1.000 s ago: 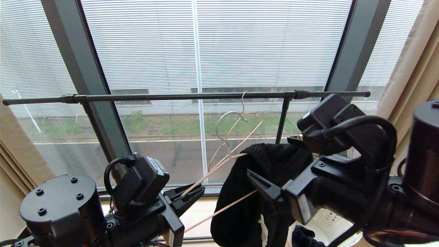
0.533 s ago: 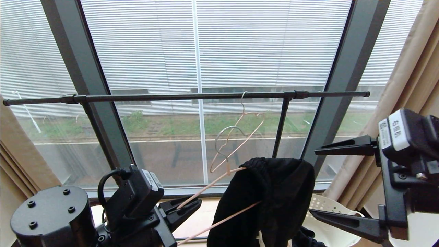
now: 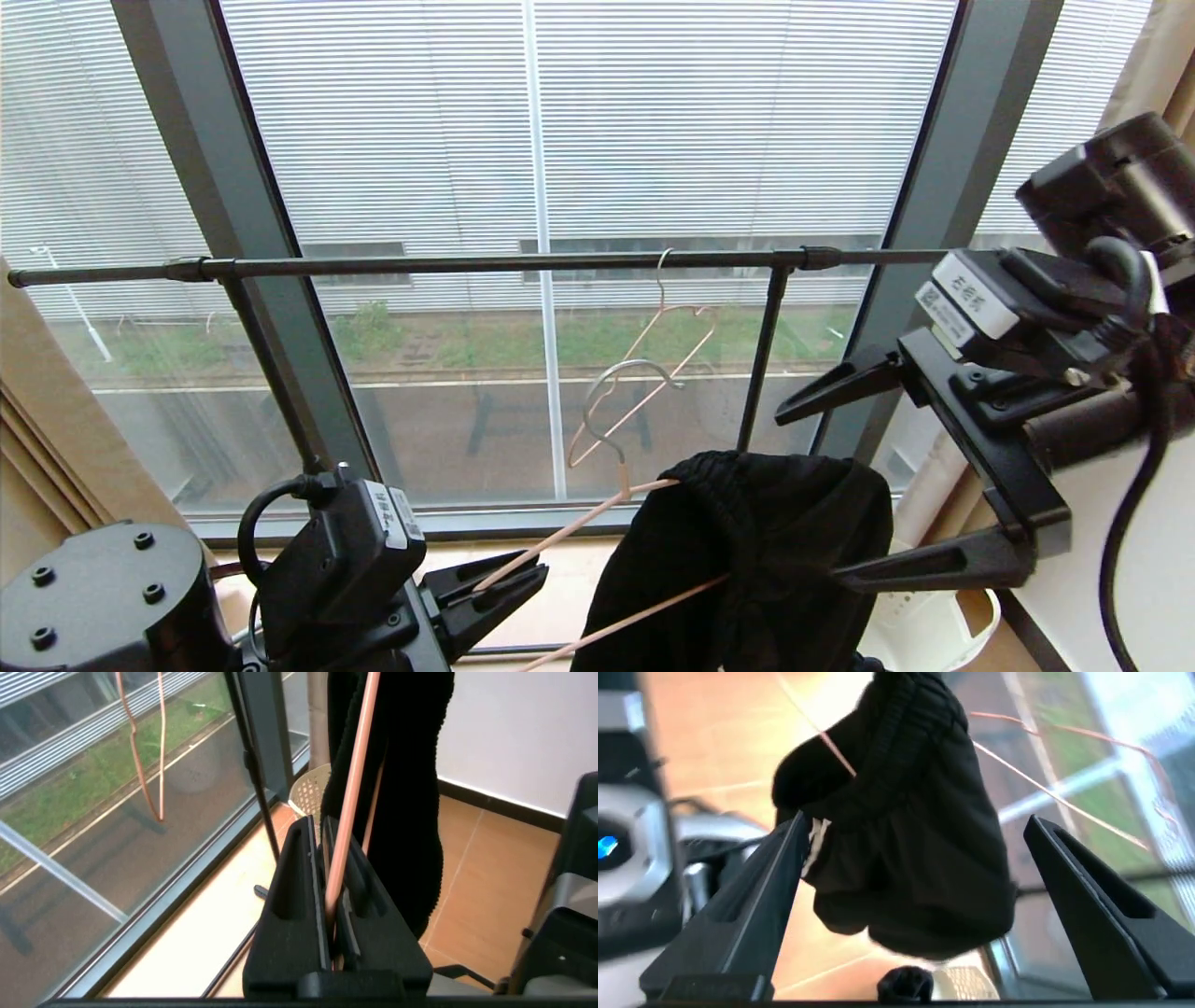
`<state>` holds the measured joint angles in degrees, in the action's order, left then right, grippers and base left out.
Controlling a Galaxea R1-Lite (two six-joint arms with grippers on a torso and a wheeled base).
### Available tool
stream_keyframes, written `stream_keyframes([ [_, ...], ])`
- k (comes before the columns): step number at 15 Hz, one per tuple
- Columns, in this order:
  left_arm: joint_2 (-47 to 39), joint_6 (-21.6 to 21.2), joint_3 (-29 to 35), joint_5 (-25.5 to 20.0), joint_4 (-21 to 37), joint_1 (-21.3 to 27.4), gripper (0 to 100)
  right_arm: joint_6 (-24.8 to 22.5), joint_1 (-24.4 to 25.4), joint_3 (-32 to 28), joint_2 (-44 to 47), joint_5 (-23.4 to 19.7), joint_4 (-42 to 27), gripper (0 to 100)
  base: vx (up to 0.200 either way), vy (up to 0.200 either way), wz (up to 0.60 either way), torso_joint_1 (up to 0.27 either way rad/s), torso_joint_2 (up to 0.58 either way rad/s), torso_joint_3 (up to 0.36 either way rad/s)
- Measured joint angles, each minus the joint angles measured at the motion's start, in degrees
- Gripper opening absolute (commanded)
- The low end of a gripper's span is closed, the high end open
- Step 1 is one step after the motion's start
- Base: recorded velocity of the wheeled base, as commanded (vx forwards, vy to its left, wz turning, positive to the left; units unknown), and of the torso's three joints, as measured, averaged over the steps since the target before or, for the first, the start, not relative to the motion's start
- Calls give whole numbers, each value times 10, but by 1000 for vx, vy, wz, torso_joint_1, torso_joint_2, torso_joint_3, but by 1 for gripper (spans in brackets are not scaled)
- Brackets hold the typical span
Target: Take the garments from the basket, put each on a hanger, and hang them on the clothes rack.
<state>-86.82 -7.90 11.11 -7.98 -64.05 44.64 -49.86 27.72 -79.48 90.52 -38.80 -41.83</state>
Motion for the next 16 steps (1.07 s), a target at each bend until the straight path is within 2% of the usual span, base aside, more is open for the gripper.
stream_keyframes([
  [2,1,0,0,0,0,0,0,-4,-2,-35,45,-25,-11,100,0,0,0,0,0,0],
  [7,2,0,3,-1,0,8,0,-2,-3,-49,112,-28,-6,100,0,0,0,0,0,0],
  [16,2,1,0,0,-11,13,0,-1,-3,-57,142,-27,-6,100,0,0,0,0,0,0],
])
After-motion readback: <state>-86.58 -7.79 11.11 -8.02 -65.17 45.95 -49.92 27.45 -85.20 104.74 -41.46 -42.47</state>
